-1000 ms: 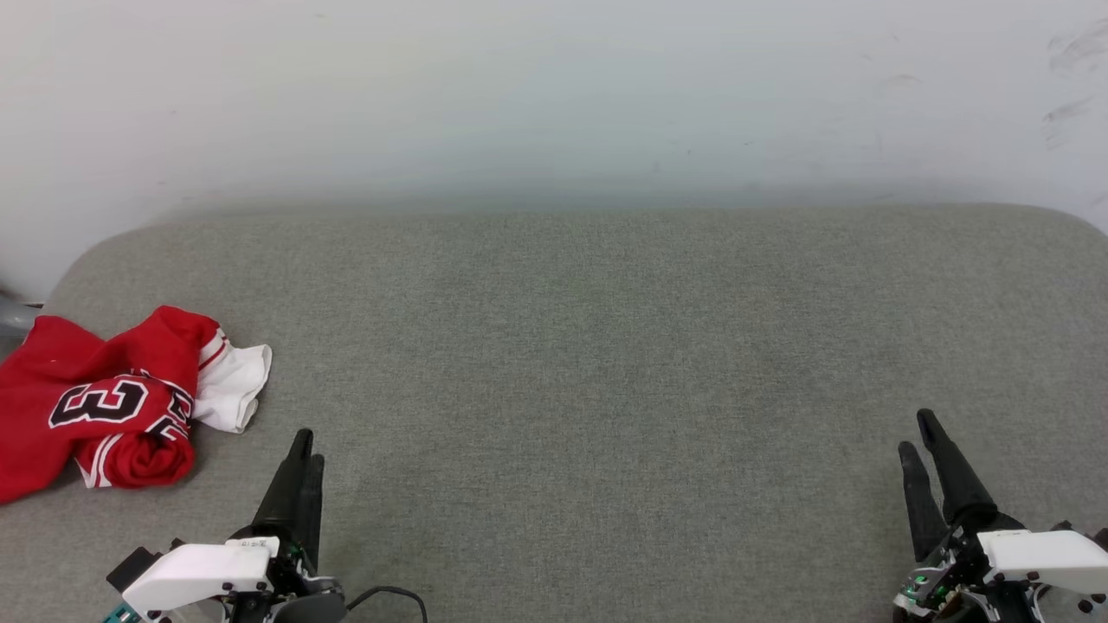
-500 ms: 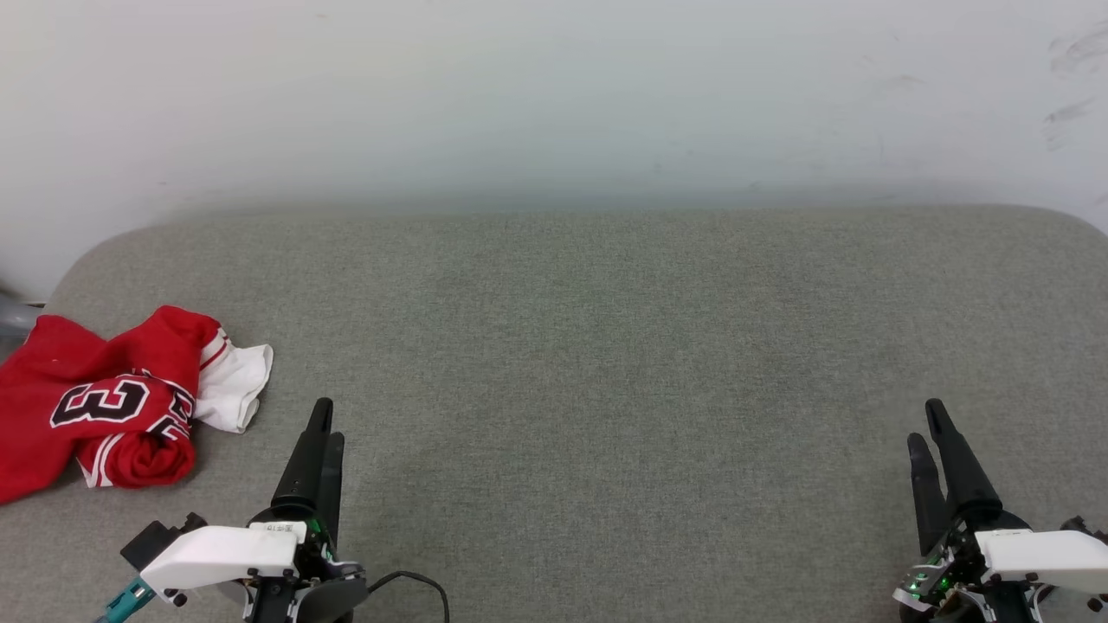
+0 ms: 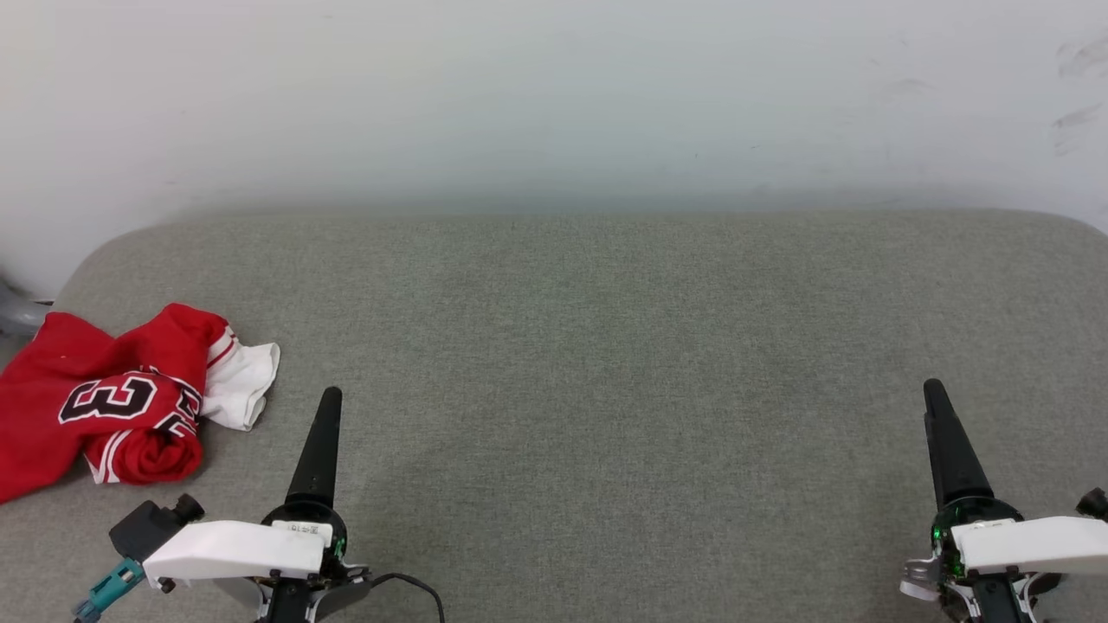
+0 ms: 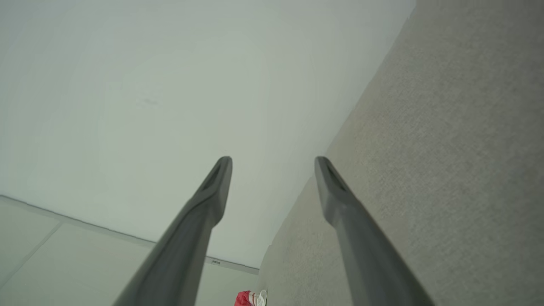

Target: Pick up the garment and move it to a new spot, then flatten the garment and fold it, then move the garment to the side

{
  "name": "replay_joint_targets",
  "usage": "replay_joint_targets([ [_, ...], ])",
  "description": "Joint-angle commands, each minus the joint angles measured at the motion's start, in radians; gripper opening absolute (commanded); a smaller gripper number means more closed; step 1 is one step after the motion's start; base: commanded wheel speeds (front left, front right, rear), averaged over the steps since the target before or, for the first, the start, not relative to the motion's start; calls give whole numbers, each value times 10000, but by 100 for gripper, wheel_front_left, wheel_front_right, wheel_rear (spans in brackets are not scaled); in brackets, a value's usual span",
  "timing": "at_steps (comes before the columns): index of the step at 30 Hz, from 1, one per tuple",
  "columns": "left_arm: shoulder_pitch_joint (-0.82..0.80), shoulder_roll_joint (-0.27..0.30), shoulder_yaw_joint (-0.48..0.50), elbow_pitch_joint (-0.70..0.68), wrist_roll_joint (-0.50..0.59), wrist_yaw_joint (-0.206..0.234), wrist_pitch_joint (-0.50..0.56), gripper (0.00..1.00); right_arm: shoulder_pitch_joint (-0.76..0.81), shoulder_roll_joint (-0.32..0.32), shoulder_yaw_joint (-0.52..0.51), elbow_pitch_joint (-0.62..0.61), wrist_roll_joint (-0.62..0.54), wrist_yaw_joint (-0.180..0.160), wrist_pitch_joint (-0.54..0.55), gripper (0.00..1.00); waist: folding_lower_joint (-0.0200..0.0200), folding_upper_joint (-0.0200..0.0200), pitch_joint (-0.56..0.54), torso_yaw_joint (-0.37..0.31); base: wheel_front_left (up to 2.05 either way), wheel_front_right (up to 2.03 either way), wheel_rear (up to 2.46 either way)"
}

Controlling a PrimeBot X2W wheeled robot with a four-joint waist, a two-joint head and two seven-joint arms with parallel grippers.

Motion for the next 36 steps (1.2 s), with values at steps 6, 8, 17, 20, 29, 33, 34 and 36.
replay_joint_targets([
  [6, 60, 23, -36, -562, 1893, -20, -305, 100, 15, -25, 90, -529, -2320, 3, -308, 100, 0, 0, -23, 40, 0, 0, 0],
  [8, 91, 18, -27, -650, 2382, -21, -377, 100, 45, -25, 87, -589, -2929, 3, -376, 100, 0, 0, -28, 51, 0, 0, 0],
  [17, 182, 215, -183, -823, 4591, -24, -675, 100, 196, -28, 149, -836, -5478, 2, -351, 100, 0, 0, -44, 106, 0, 0, 0],
  [20, 181, 305, -279, -846, 5282, -25, -770, 100, 245, -29, 146, -978, -6202, 2, -260, 100, 0, 0, -42, 121, 0, 0, 0],
  [29, 275, 587, -464, -803, 7503, 23, -1074, 100, 449, -42, 224, -1626, -8068, 2, 216, 100, 0, 0, -59, 134, 0, 0, 0],
  [33, 299, 692, -561, -782, 8261, 156, -1187, 100, 500, -107, 233, -1909, -8751, 2, 390, 100, 0, 0, -54, 145, 0, 0, 0],
  [34, 299, 718, -590, -782, 8413, 208, -1204, 100, 515, -121, 237, -1970, -8923, 2, 427, 100, 0, 0, -52, 147, 0, 0, 0],
  [36, 307, 797, -668, -766, 8743, 300, -1271, 100, 544, -150, 250, -2078, -9259, 2, 480, 100, 0, 0, -46, 154, 0, 0, 0],
])
